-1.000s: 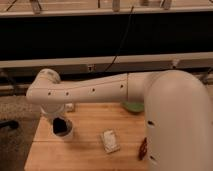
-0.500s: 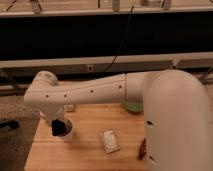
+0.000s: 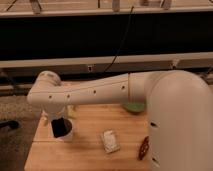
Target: Place the eraser in the ceramic cup
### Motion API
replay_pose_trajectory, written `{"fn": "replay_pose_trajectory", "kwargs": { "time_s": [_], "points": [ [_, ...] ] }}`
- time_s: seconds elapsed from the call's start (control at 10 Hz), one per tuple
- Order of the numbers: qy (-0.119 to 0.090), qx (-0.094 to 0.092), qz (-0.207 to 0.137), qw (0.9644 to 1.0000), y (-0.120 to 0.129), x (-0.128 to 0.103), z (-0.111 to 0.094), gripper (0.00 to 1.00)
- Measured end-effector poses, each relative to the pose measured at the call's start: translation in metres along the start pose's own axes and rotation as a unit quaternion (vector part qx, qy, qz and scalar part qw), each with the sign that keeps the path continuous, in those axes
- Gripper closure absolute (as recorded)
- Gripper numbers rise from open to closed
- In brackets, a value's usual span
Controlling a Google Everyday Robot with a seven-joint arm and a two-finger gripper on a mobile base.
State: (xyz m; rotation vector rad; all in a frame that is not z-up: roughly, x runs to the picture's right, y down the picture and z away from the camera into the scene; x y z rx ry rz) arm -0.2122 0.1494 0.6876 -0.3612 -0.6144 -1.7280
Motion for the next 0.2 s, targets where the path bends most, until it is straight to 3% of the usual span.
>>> {"fn": "replay_pose_trajectory", "kwargs": {
  "time_s": [0.2],
  "points": [
    [-0.007,0.002,-0.015,0.9999,0.0003,0.0010,-0.0004,0.28]
  ]
}}
